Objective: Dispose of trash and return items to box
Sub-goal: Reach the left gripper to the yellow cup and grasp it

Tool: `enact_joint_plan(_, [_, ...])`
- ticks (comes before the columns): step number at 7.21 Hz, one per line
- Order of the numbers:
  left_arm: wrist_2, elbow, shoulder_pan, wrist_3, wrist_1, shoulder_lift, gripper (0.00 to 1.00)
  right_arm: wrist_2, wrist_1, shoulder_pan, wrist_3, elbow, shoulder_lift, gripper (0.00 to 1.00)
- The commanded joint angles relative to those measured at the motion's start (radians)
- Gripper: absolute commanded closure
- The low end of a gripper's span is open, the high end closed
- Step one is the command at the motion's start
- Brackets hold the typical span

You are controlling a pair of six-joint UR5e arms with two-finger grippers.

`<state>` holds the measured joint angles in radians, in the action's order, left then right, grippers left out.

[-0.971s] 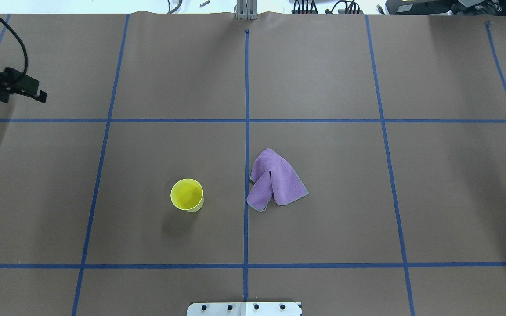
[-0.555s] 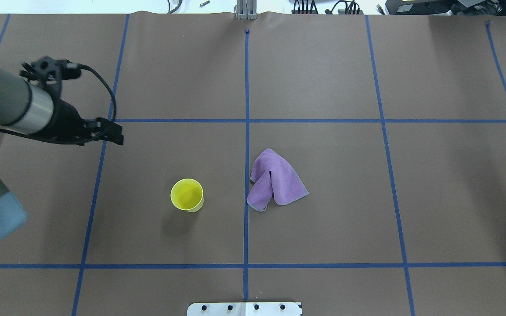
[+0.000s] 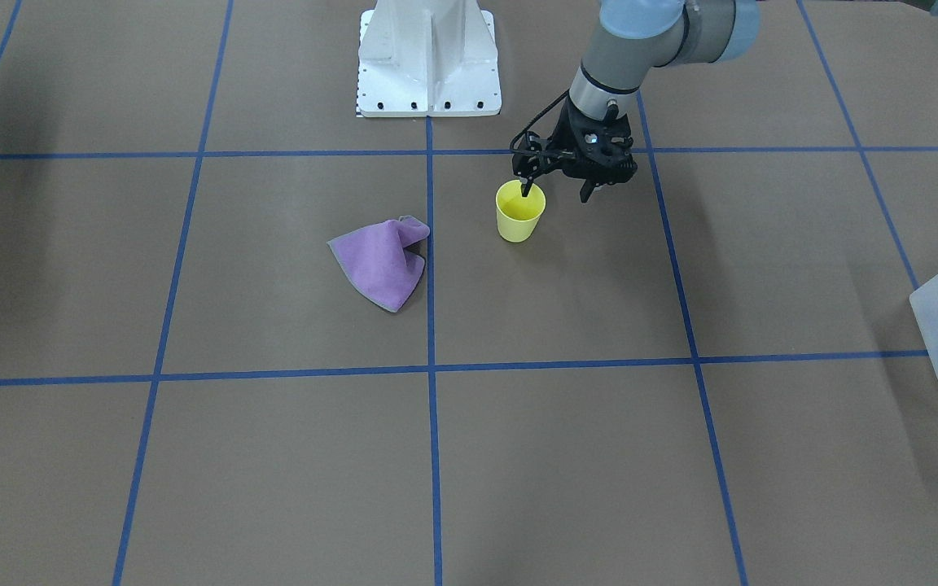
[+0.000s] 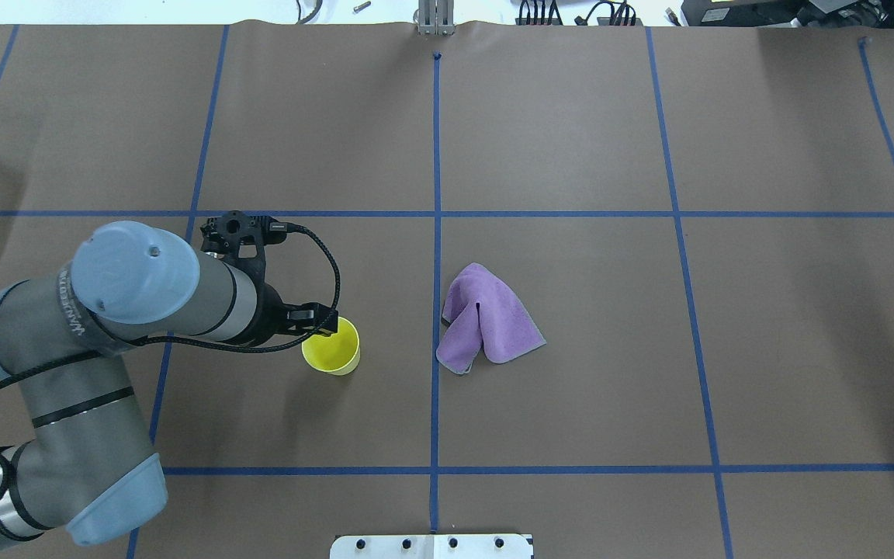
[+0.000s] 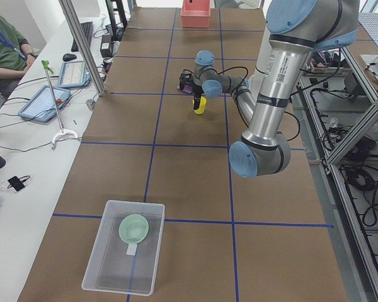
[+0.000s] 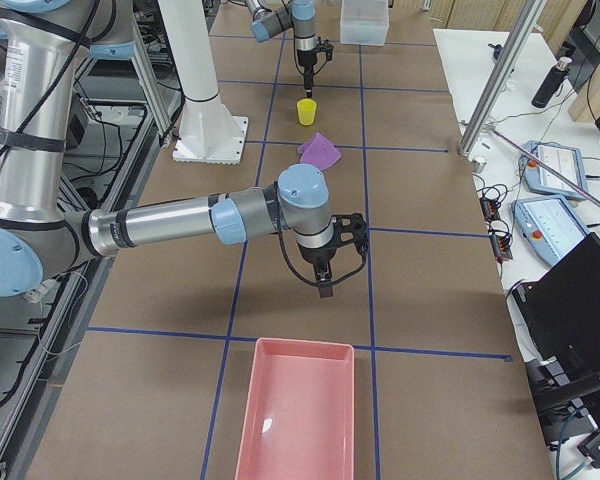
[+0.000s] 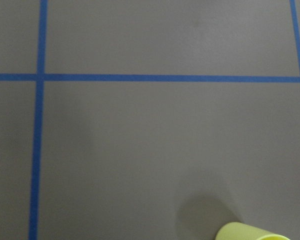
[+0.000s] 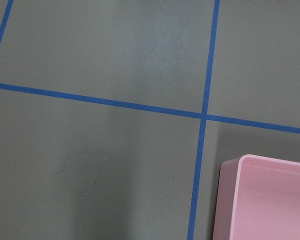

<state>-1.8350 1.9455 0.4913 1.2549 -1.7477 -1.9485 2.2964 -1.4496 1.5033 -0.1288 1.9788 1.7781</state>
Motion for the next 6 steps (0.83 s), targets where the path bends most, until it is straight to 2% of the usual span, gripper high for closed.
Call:
enact_joint_plan(1, [0.008, -0.046, -0.011, 0.006, -0.004, -0.018, 0.29, 0.0, 0.0, 0.0, 0.0, 0.0, 0.0, 0.0])
enact_joint_plan(3, [0.008, -0.051, -0.011, 0.003, -0.006, -0.016, 0.86, 0.0, 0.0, 0.0, 0.0, 0.0, 0.0, 0.0])
enact_joint_plan(4, [0.008, -0.051, -0.013, 0.001, -0.006, -0.018, 1.0, 0.0, 0.0, 0.0, 0.0, 0.0, 0.0, 0.0])
enact_joint_plan(6, [0.0, -0.03, -0.013, -0.002, -0.006, -0.021, 1.0, 0.0, 0.0, 0.0, 0.0, 0.0, 0.0, 0.0])
